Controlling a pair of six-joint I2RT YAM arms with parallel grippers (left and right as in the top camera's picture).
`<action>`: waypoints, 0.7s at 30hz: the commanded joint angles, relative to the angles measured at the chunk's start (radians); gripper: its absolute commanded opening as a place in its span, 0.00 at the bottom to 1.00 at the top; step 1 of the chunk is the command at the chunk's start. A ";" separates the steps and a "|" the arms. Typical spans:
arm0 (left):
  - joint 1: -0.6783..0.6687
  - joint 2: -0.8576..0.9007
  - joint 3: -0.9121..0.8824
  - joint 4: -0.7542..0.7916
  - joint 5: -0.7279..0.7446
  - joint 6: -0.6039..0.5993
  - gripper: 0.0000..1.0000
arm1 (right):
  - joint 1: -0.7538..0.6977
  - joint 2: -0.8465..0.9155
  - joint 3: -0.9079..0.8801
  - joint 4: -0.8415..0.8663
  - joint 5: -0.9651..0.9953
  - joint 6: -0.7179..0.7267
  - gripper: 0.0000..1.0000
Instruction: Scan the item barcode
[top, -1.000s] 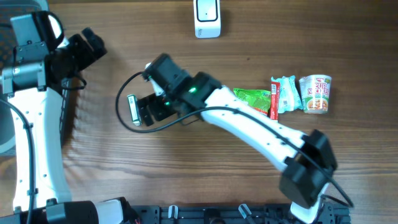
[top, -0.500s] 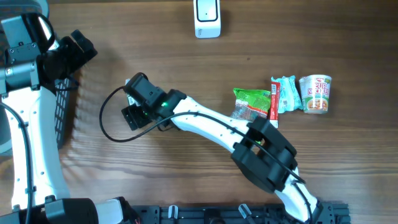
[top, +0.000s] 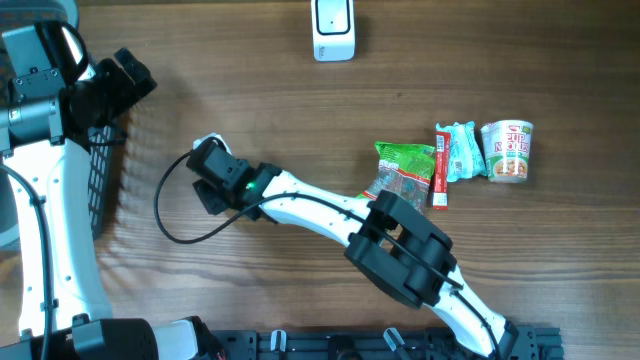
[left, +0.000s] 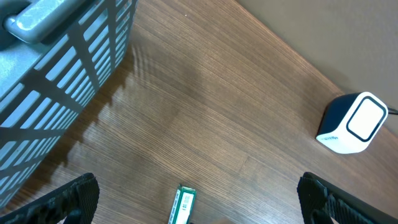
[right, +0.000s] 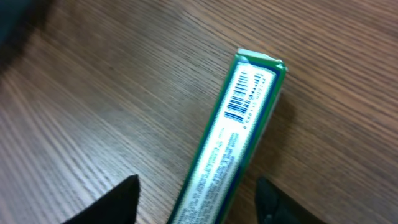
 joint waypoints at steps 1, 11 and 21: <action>0.003 0.004 0.002 0.000 -0.014 -0.002 1.00 | 0.000 0.031 0.008 -0.006 0.145 0.002 0.48; 0.003 0.004 0.002 0.000 -0.014 -0.002 1.00 | 0.001 0.032 -0.012 0.010 0.182 0.087 0.50; 0.003 0.004 0.002 0.000 -0.014 -0.002 1.00 | 0.001 0.032 -0.012 -0.033 0.174 0.077 0.34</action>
